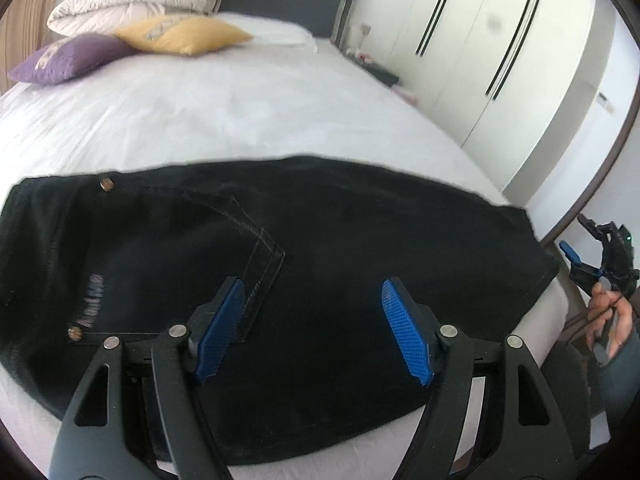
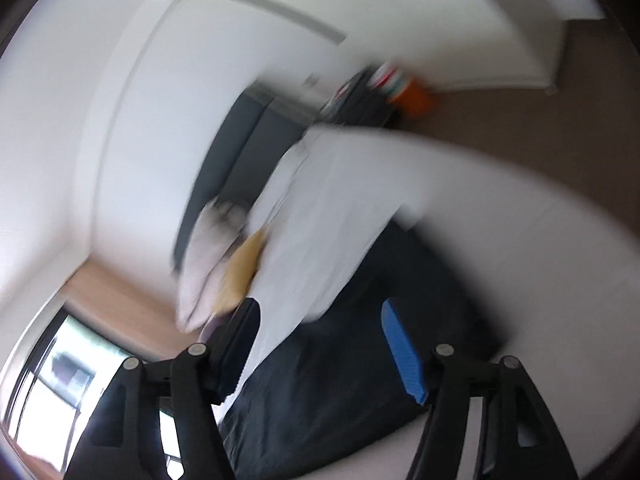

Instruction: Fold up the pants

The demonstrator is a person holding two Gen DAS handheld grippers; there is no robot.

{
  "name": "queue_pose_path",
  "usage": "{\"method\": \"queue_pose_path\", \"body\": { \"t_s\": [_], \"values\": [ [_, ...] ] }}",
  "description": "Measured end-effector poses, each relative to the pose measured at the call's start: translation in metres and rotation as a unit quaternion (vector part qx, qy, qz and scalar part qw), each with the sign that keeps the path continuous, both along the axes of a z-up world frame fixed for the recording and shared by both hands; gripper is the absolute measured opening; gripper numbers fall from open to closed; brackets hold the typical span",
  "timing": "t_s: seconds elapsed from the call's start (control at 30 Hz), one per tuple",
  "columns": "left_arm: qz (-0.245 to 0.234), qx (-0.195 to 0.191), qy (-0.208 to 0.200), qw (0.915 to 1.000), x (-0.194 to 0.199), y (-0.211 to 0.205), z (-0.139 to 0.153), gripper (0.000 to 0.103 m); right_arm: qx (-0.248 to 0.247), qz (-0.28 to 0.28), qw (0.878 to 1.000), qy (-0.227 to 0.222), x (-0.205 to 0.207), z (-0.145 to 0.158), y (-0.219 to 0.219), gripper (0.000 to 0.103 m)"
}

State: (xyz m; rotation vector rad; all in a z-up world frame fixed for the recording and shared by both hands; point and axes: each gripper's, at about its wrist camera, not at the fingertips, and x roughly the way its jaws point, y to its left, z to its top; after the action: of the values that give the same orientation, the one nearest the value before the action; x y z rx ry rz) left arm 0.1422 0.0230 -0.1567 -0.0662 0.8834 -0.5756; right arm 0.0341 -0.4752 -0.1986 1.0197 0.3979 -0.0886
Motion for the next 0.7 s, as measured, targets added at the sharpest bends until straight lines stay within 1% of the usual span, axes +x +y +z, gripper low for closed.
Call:
{"method": "queue_pose_path", "body": {
  "t_s": [0.03,0.07,0.1,0.13,0.17,0.2,0.23,0.27,0.3,0.33,0.37,0.4,0.43,0.5,0.6,0.63,0.67,0.7],
  "values": [
    [0.004,0.002,0.010,0.9999,0.005,-0.001,-0.008,0.070,0.000,0.008,1.000,0.017,0.004,-0.010,0.003,0.068],
    [0.009,0.002,0.021,0.9997,0.009,0.002,-0.014,0.070,0.006,0.008,0.999,0.040,0.010,-0.023,0.002,0.068],
    [0.014,-0.001,0.026,0.9996,0.010,0.003,-0.018,0.070,0.013,0.003,0.998,0.054,0.013,-0.030,-0.001,0.067],
    [0.017,-0.008,0.029,0.9994,0.010,0.008,-0.020,0.070,0.019,-0.006,0.998,0.061,0.009,-0.039,-0.008,0.064],
    [0.019,-0.009,0.029,0.9993,0.011,0.013,-0.019,0.070,0.014,-0.017,0.998,0.061,0.001,-0.041,-0.017,0.056],
    [0.025,-0.004,0.027,0.9993,0.011,0.017,-0.018,0.070,0.005,-0.027,0.997,0.065,-0.009,-0.041,-0.021,0.055],
    [0.031,0.002,0.025,0.9992,0.011,0.021,-0.016,0.070,-0.006,-0.053,0.997,0.063,-0.023,-0.036,-0.035,0.055],
    [0.038,0.004,0.022,0.9990,0.010,0.027,-0.013,0.070,-0.005,-0.072,0.996,0.061,-0.041,-0.036,-0.045,0.058],
    [0.050,0.006,0.019,0.9986,0.010,0.034,-0.010,0.070,-0.006,-0.109,0.991,0.077,-0.053,-0.035,-0.055,0.066],
    [0.065,0.005,0.014,0.9978,0.009,0.043,-0.005,0.070,0.006,-0.140,0.987,0.077,-0.070,-0.030,-0.068,0.066],
    [0.074,0.000,0.009,0.9972,0.004,0.049,0.001,0.070,0.020,-0.147,0.987,0.056,-0.086,-0.026,-0.075,0.066],
    [0.080,-0.008,0.002,0.9967,0.002,0.054,0.007,0.070,0.026,-0.146,0.988,0.043,-0.096,-0.022,-0.078,0.066],
    [0.084,-0.012,-0.005,0.9964,-0.001,0.057,0.013,0.070,0.024,-0.142,0.989,0.040,-0.101,-0.017,-0.076,0.067],
    [0.082,-0.014,-0.012,0.9965,-0.004,0.053,0.019,0.070,0.044,-0.114,0.992,0.036,-0.100,-0.017,-0.064,0.070],
    [0.064,-0.026,-0.018,0.9974,-0.010,0.036,0.026,0.070,0.072,-0.089,0.992,0.063,-0.085,-0.031,-0.049,0.070],
    [0.058,-0.026,-0.017,0.9978,-0.008,0.030,0.028,0.070,0.083,-0.083,0.990,0.073,-0.080,-0.038,-0.046,0.070],
    [0.050,-0.024,-0.016,0.9983,-0.009,0.024,0.028,0.070,0.094,-0.080,0.988,0.089,-0.072,-0.041,-0.032,0.070],
    [0.043,-0.023,-0.015,0.9987,-0.009,0.018,0.028,0.070,0.096,-0.084,0.988,0.093,-0.075,-0.044,-0.030,0.070]
  ]
}}
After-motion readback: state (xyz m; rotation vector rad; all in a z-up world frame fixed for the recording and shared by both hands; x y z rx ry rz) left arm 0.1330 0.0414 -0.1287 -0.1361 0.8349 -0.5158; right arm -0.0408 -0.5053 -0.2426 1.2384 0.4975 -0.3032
